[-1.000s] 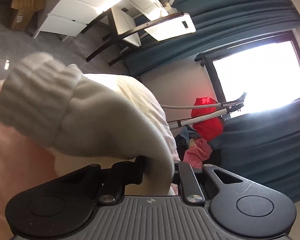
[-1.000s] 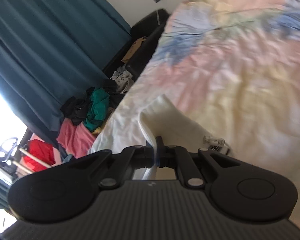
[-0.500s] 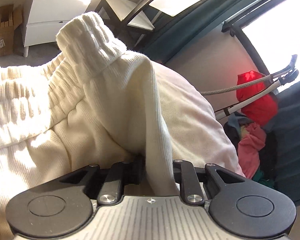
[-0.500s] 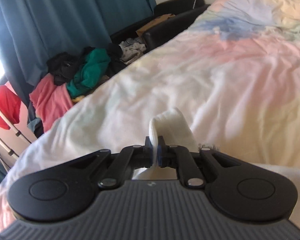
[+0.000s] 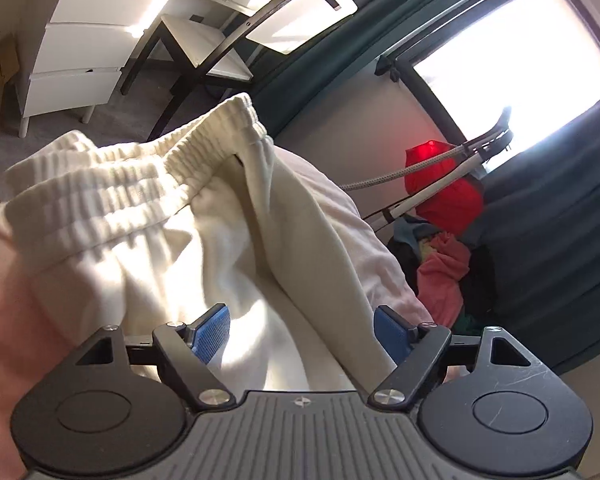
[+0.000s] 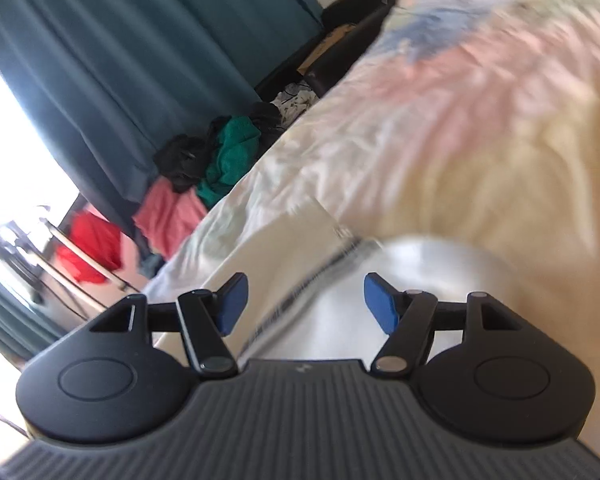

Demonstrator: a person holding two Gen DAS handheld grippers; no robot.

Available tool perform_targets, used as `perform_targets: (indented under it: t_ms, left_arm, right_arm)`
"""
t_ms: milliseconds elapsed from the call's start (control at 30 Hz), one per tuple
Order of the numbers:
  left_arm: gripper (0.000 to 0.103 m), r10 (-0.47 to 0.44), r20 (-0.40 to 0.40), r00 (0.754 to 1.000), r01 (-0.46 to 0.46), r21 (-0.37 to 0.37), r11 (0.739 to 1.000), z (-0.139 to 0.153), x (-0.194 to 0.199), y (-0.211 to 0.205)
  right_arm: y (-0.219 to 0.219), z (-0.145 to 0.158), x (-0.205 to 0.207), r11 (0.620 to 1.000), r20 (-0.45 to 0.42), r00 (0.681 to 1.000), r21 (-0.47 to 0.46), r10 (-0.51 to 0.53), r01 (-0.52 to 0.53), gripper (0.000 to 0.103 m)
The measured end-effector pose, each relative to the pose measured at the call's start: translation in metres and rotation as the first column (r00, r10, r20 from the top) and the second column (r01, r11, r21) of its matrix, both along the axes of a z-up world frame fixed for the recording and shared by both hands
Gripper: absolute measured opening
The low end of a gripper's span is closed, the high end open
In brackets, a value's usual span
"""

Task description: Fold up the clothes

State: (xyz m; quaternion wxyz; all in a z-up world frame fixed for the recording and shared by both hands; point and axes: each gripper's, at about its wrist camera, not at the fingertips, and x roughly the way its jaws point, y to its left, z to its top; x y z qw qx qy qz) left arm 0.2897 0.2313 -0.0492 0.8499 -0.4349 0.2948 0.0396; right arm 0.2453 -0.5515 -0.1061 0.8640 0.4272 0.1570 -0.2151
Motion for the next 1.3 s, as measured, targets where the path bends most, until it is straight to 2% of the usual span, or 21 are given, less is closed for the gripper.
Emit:
perform_targets:
  t_ms: [100,200,267,367,467,600,700,733,767,833,900,967,1067,1167,1300]
  left_arm:
    - [0.083,0.051,-0.019,0.999,-0.053,-0.124,0.991,-0.014,-0.059,0.008]
    - [0.085,0.097,-0.098,0.99,-0.119,-0.246,0.962,-0.04,-0.091,0.01]
    - [0.084,0.096,-0.167,0.981,-0.147,-0.325,0.934,-0.056,-0.098,0.012]
    - [0.084,0.078,-0.138,0.987,-0.121,-0.344,0.931,-0.065,-0.092,0.015]
    - [0.084,0.067,-0.11,0.992,-0.102,-0.35,0.931,-0.075,-0.074,0.015]
    - [0.081,0.082,-0.058,0.995,-0.095,-0.284,0.954,-0.082,-0.049,0.012]
    - [0.067,0.119,-0.009,0.993,-0.118,-0.223,0.968,-0.084,-0.035,0.012]
    - [0.054,0.143,-0.002,0.99,-0.14,-0.226,0.964,-0.087,-0.033,0.014]
    - [0.038,0.163,0.006,0.987,-0.157,-0.24,0.958,-0.091,-0.031,0.017]
    - [0.034,0.163,0.025,0.986,-0.15,-0.271,0.951,-0.099,-0.027,0.023]
    - [0.027,0.152,0.04,0.988,-0.136,-0.275,0.952,-0.104,-0.025,0.027]
    - [0.015,0.144,0.046,0.988,-0.128,-0.259,0.958,-0.1,-0.029,0.028]
    - [0.012,0.14,0.057,0.989,-0.122,-0.247,0.961,-0.082,-0.037,0.029]
    - [0.011,0.109,0.062,0.992,-0.095,-0.191,0.977,-0.056,-0.05,0.024]
    - [0.011,0.08,0.055,0.995,-0.069,-0.171,0.983,-0.024,-0.087,0.026]
  right_arm:
    - [0.005,-0.007,-0.04,0.995,0.048,0.999,0.097,0.01,-0.015,0.068]
    - [0.009,-0.016,-0.063,0.98,0.046,0.998,0.196,0.034,-0.043,0.071]
    - [0.011,-0.02,-0.071,0.961,0.035,0.998,0.27,0.061,-0.068,0.071]
    - [0.015,-0.032,-0.069,0.915,0.08,0.988,0.372,0.134,-0.155,0.071]
    - [0.018,-0.048,-0.051,0.884,0.102,0.981,0.425,0.166,-0.194,0.071]
    - [0.025,-0.065,-0.025,0.905,0.074,0.984,0.388,0.16,-0.176,0.069]
    - [0.03,-0.065,-0.009,0.943,0.085,0.987,0.291,0.139,-0.158,0.066]
    - [0.032,-0.064,-0.003,0.957,0.077,0.988,0.249,0.133,-0.149,0.065]
    - [0.034,-0.063,0.003,0.968,0.063,0.99,0.214,0.123,-0.134,0.061]
    - [0.035,-0.063,0.014,0.978,0.047,0.994,0.181,0.094,-0.101,0.049]
    - [0.032,-0.065,0.02,0.98,0.052,0.997,0.186,0.063,-0.072,0.026]
    - [0.027,-0.065,0.021,0.977,0.061,0.997,0.204,0.056,-0.067,0.018]
    - [0.022,-0.058,0.013,0.976,0.09,0.995,0.207,0.053,-0.071,0.014]
    - [0.019,-0.048,-0.003,0.971,0.112,0.993,0.229,0.042,-0.067,0.013]
    - [0.012,-0.041,-0.034,0.949,0.117,0.993,0.31,0.015,-0.051,0.011]
